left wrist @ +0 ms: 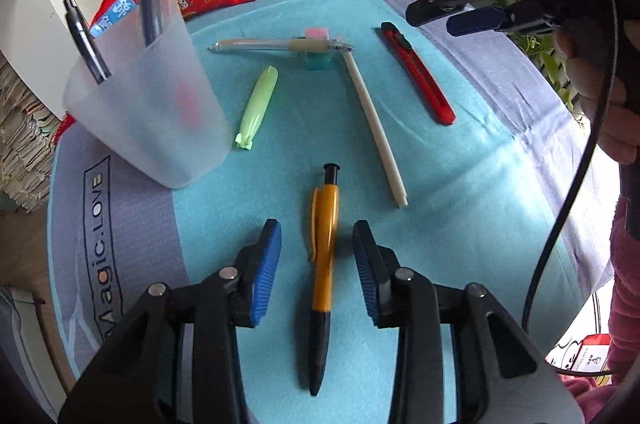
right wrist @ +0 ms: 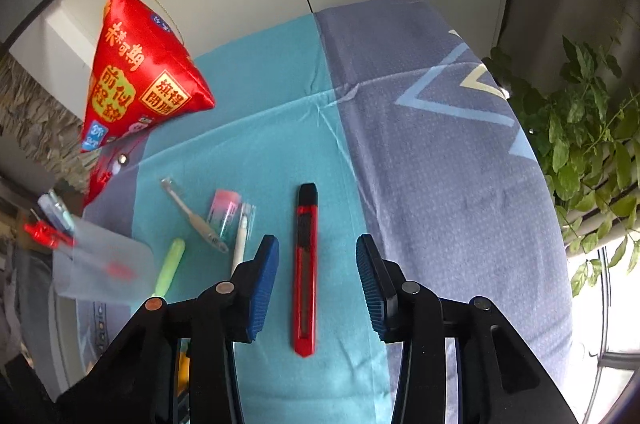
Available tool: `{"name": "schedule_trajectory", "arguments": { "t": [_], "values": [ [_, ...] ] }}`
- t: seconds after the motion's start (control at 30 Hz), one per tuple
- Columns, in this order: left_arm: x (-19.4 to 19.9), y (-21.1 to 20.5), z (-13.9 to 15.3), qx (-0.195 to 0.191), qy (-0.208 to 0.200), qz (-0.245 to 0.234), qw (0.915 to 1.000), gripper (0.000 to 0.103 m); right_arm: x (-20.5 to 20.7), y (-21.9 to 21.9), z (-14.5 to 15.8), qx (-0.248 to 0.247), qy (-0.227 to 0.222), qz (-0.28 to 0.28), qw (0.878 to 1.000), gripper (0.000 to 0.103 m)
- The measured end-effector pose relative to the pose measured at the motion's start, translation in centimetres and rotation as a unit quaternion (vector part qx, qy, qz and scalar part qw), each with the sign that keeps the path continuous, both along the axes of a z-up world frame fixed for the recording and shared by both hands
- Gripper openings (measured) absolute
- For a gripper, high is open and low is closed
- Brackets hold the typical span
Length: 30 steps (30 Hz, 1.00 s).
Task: Organize stationery
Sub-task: 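Grasp the red box cutter with the right tool while the left tool lifts the yellow pen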
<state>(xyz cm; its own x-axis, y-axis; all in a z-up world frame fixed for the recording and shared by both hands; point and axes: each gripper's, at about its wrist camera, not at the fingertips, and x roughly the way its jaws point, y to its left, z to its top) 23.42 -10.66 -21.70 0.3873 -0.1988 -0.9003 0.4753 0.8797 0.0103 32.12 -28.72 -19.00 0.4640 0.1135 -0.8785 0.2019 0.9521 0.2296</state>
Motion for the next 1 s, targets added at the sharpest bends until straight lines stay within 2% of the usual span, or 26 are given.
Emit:
{"name": "schedule_trajectory", "arguments": {
  "t": [0.1,0.33,0.47,0.57,0.67,0.77,0.87,0.93,0.97,1.0],
  "values": [
    [0.7,-0.5,-0.2,0.002,0.0,-0.004,1.0,0.033,1.2,0.5,-0.6,-0.017,0.009,-0.002,1.0,0.041],
    [2.2,-1.3,-0.4,-0.004,0.003,-0.01,0.9999,0.033,2.8,1.4,-1.9,-0.016,0.023,0.006,1.0,0.041],
    [2.3,-1.0,-0.3,-0.009,0.006,-0.011,0.9999,0.034,3.4,2.0,-2.4,-0.042,0.025,0.013,0.999,0.041],
    [2.4,-1.0,-0.4,-0.011,0.006,-0.011,0.9999,0.034,3.6,1.8,-3.0,-0.027,0.021,0.019,0.999,0.041],
    [2.4,-1.1,-0.4,-0.012,0.004,-0.012,0.9998,0.034,3.5,1.7,-2.9,-0.034,0.01,0.011,0.999,0.041],
    [2.3,-1.2,-0.4,-0.013,0.001,-0.012,0.9998,0.034,3.8,1.6,-2.8,-0.026,0.019,0.006,0.999,0.041],
    [2.2,-1.5,-0.4,-0.014,-0.002,-0.016,0.9998,0.027,4.1,1.7,-2.8,-0.03,0.03,0.009,0.999,0.039],
    [2.0,-2.0,-0.3,-0.012,-0.008,-0.026,0.9995,0.016,4.2,2.1,-2.8,-0.045,0.036,0.011,0.998,0.036],
    [1.7,-2.2,-0.3,-0.01,-0.012,-0.031,0.9994,0.013,4.3,2.3,-2.8,-0.059,0.04,0.01,0.997,0.03],
    [1.5,-2.4,-0.3,-0.007,-0.017,-0.034,0.9993,0.012,4.6,2.6,-2.8,-0.078,0.043,0.007,0.996,0.018]
  ]
}}
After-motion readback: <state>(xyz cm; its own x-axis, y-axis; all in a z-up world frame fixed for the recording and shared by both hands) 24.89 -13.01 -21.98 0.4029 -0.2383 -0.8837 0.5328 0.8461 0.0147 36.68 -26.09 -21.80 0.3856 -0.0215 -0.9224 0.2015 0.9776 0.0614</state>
